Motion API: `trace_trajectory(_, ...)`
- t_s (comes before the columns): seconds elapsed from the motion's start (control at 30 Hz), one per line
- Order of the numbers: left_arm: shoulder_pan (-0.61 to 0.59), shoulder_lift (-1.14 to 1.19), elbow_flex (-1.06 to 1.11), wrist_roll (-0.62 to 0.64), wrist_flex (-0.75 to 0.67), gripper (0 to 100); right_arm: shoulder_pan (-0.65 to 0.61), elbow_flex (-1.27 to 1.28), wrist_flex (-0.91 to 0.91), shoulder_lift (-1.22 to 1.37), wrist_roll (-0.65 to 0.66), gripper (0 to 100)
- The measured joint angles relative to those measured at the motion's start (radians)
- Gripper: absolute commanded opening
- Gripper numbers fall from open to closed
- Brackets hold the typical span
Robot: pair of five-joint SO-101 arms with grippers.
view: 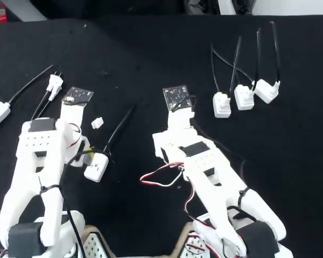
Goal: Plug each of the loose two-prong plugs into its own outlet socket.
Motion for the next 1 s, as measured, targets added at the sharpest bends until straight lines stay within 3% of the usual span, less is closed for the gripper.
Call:
trace_trajectory(0.37,0.021,-0.012,0.137,0.003,-0.153,23,0.0,0.0,0.0,0.0,0.0,25.0)
trace_trajectory(0.67,-0.123,0.002,0.153,-0.063,-0.247,23,0.0,0.0,0.0,0.0,0.0,25.0)
trace_trajectory(0.87,-0.224,0.002,0.115,-0.086,-0.238,22,0.0,0.0,0.0,0.0,0.0,25.0)
trace_trajectory(1.0,-0.233,0.002,-0.021,-0.086,-0.095,23,0.0,0.0,0.0,0.0,0.0,25.0)
